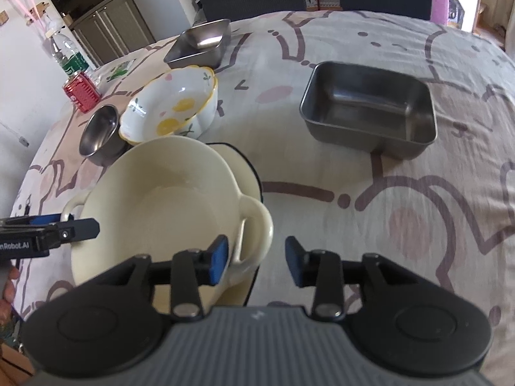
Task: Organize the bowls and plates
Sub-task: 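Open both tools to release the cream bowl, then move the left tool to the yellow-rimmed floral bowl rim while the right tool closes on it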
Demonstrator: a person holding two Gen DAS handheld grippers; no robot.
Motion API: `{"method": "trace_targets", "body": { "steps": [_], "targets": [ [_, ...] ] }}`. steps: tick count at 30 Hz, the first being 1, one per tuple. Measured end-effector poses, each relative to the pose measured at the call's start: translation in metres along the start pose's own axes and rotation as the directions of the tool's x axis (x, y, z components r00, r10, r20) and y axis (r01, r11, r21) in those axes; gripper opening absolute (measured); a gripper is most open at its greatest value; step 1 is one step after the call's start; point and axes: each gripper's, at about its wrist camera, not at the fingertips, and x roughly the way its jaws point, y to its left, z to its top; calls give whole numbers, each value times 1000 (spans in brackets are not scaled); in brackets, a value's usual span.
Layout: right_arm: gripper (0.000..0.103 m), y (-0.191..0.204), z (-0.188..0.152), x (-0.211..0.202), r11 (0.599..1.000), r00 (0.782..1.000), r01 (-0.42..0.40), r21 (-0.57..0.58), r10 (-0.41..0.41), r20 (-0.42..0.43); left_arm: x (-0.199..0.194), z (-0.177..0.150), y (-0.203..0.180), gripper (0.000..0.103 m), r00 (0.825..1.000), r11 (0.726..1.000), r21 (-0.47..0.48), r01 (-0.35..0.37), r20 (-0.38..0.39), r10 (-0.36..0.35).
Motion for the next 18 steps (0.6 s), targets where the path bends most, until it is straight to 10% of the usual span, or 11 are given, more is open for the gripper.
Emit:
{"method": "trace_targets", "body": {
  "steps": [13,18],
  "targets": [
    [100,-7,-8,-18,999,996,32,-2,-31,85,-12,-3,-8,103,999,999,22,-30,14,30],
    [103,-13,-10,-29,1000,990,-10,9,8,140,-24,3,-13,103,997,998,36,-44,59,42]
  ]
}}
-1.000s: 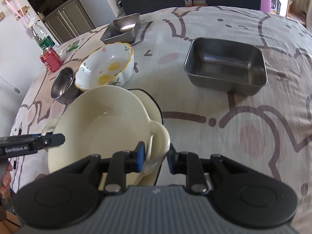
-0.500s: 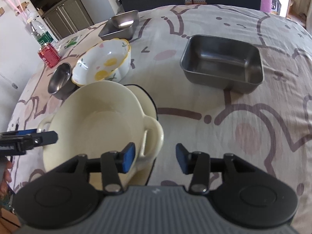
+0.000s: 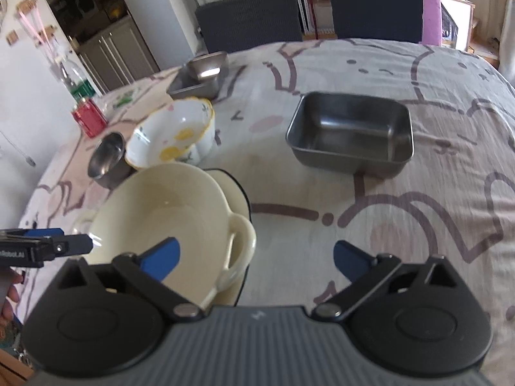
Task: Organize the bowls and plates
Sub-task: 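Move the left tool to the yellow-rimmed floral bowl rim while the right tool closes on it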
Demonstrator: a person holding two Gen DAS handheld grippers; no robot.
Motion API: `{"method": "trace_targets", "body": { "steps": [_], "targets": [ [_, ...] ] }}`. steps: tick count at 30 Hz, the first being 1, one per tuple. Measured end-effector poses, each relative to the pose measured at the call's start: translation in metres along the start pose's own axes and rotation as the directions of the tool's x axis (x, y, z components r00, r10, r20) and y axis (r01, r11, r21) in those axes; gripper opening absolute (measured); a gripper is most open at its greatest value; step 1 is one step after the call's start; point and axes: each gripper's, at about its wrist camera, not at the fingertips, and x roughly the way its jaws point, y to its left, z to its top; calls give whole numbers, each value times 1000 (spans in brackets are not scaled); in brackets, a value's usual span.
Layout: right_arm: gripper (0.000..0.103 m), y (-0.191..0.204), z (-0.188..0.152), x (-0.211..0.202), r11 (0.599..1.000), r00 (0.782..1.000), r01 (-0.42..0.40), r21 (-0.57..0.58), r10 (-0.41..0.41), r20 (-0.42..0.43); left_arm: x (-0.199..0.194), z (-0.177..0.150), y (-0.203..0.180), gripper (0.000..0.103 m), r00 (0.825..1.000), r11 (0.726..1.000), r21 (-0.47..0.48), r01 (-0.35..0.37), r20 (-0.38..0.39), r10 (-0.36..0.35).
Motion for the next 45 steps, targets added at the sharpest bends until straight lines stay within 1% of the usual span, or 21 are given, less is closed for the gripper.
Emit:
{"method": "trace_targets", "body": {
  "steps": [6,8,11,13,16,20,23,27,29,31,33,34,35,36,37,38,41,42,45],
  "targets": [
    [103,-4,6,-16,999,996,-18,30,16,83,-19,17,-6,103,995,999,-26,-25,95,28],
    [103,-3,8,-20,999,994,-31,35,27,102,-24,24,-8,103,992,999,-31,-12,127,16],
    [103,3,16,-26,998,987,-59,5,57,149,-31,35,-12,103,985,999,-33,0,174,5],
    [103,7,23,-29,998,984,-69,-4,68,165,-35,44,-14,103,981,999,-41,10,195,-2],
    [103,10,38,-30,993,979,-116,9,113,168,-41,58,-16,103,968,998,-53,44,248,-30],
    [103,21,63,-26,992,977,-124,-19,125,171,-42,73,-17,103,947,995,-34,96,312,-80],
    [103,27,85,-18,990,972,-133,-50,140,191,-34,82,-14,103,948,990,-48,131,298,-111],
    [103,28,113,-2,990,967,-124,-61,134,215,-16,92,-4,103,964,987,-105,120,248,-91],
    [103,29,127,9,992,970,-102,-78,117,213,-6,95,5,101,969,981,-138,136,222,-104],
    [103,30,141,22,991,974,-87,-99,106,202,4,97,14,96,974,972,-176,155,191,-121],
    [102,29,155,40,992,981,-81,-100,97,166,16,96,21,82,976,961,-207,185,149,-156],
    [97,28,161,49,992,984,-88,-93,101,147,22,94,24,78,979,955,-228,188,122,-164],
    [86,26,165,57,992,986,-97,-84,108,130,29,93,26,71,982,952,-246,183,93,-164],
    [78,25,168,64,992,988,-101,-75,109,112,36,92,28,62,986,953,-253,167,64,-156],
    [62,24,171,74,993,990,-104,-63,109,86,42,91,30,59,990,958,-251,139,35,-135],
    [52,22,172,83,992,991,-113,-53,116,60,47,90,31,54,993,962,-246,119,16,-119],
    [40,22,172,105,990,991,-136,-49,136,11,60,87,36,45,994,964,-250,91,-34,-103],
    [40,24,172,113,989,991,-134,-57,134,-3,64,86,37,41,993,961,-260,91,-47,-107],
    [40,26,168,127,987,989,-150,-61,148,-27,74,84,39,38,991,956,-283,77,-88,-106]
  ]
}}
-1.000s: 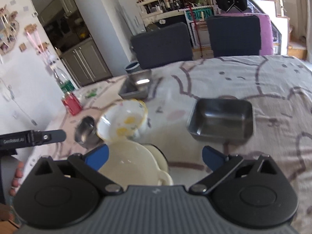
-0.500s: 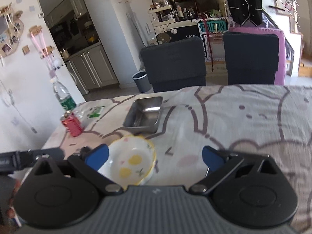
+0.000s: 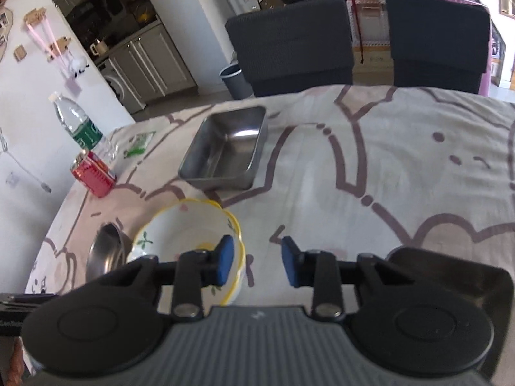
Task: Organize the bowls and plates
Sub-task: 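Move the left tool to the yellow-rimmed floral bowl rim while the right tool closes on it, then lift the floral bowl with both tools and carry it over the cream bowl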
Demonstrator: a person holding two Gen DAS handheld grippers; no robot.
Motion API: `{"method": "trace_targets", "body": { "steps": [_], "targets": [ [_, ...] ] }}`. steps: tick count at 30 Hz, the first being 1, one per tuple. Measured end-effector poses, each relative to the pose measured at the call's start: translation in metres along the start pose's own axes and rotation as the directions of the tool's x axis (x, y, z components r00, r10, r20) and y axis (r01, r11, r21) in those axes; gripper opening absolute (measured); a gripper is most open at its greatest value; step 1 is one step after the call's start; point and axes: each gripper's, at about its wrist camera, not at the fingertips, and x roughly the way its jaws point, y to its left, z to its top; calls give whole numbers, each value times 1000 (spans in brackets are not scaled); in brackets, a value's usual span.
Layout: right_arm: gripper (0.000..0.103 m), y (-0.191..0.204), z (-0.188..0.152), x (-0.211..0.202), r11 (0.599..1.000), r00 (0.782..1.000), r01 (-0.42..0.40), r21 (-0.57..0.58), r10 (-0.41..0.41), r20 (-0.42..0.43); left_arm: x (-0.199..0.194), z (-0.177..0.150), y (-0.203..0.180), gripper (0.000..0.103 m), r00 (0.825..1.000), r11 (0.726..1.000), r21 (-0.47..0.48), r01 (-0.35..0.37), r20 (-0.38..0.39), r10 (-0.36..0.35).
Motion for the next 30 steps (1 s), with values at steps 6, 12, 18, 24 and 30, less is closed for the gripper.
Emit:
{"method": "trace_targets", "body": {
  "steps": [6,12,18,24,30],
  "targets": [
    [33,9,-6,25,999,998,-3,-38,1,-57,16,4,1,38,999,999,-19,-32,-6,32],
    [9,16,-9,33,996,998,16,-92,-21,-55,28,9,-4,27,999,999,-19,-49,-7,49],
    [9,21,-11,29,990,997,35,-138,-44,-58,35,12,-12,24,996,996,15,-92,-9,92],
    [0,-2,-18,37,980,979,163,-116,-175,-103,42,14,-24,26,990,984,100,-144,9,144],
    [10,-25,-10,19,998,999,49,47,-48,-13,53,21,-21,24,986,981,98,-165,17,164]
  ]
}}
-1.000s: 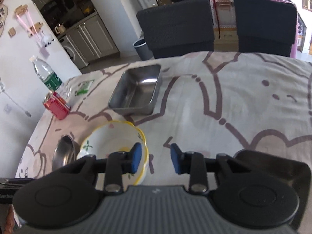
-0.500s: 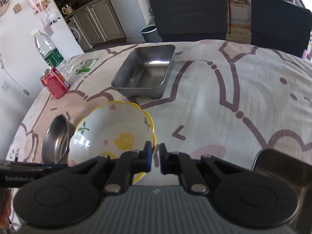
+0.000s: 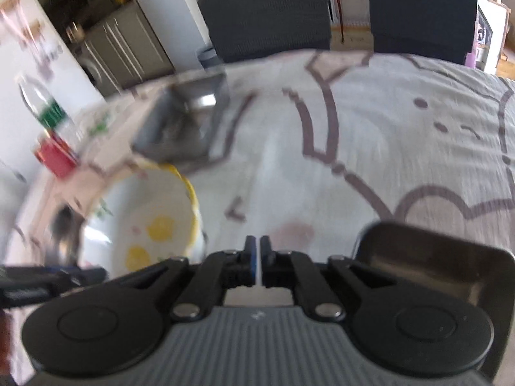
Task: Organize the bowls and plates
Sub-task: 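Lift the floral bowl with both tools and carry it over the cream bowl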
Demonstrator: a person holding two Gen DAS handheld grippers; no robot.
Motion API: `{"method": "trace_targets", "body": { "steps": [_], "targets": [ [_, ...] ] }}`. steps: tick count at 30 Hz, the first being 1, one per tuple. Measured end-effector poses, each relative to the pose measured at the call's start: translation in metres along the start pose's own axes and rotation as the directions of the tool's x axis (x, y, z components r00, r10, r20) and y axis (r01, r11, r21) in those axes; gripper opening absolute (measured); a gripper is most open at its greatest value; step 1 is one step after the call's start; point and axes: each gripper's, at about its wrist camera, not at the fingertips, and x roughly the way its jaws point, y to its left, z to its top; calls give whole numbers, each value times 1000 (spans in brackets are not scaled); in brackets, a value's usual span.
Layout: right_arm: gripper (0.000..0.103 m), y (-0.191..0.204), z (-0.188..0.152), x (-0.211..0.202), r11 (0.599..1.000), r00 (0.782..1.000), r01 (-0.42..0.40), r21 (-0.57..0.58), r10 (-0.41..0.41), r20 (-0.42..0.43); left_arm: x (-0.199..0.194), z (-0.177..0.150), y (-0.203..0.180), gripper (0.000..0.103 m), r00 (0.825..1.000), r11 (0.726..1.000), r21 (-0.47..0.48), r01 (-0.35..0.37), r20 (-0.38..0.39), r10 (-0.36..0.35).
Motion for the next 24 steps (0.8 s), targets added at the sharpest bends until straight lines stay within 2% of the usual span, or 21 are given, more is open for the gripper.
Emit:
{"method": "trace_targets", "body": {
  "steps": [2,4,5,8,10,13,16,20,22,24],
  "targets": [
    [31,1,1,0,998,998,-58,34,58,9,3,1,-1,24,1000,1000,11,-10,4,10],
    [41,7,2,6,994,994,-107,34,107,-11,5,1,-4,20,999,998,46,-30,12,30],
    [42,11,2,9,994,994,-110,21,110,-22,5,1,-4,20,999,998,55,-33,17,32],
    [40,27,0,17,995,994,-93,-42,91,-53,5,0,-12,21,998,993,105,-62,29,60],
    [32,34,-3,24,995,998,7,-100,-13,-66,5,-2,-19,21,997,988,140,-67,42,61],
    [15,36,-5,21,991,996,25,-132,-36,-83,4,-3,-30,22,999,984,178,-25,44,18],
    [13,31,-6,15,985,991,92,-144,-104,-83,7,-7,-46,26,1000,972,235,1,30,-8],
    [12,12,-3,11,992,991,100,-78,-106,-77,14,0,-43,24,999,980,193,43,5,-45],
    [12,6,-3,11,995,994,81,-58,-85,-74,15,4,-36,19,998,986,157,51,16,-55],
    [12,6,-2,11,994,994,84,-65,-88,-71,16,11,-26,20,998,994,97,53,33,-57]
  ]
}}
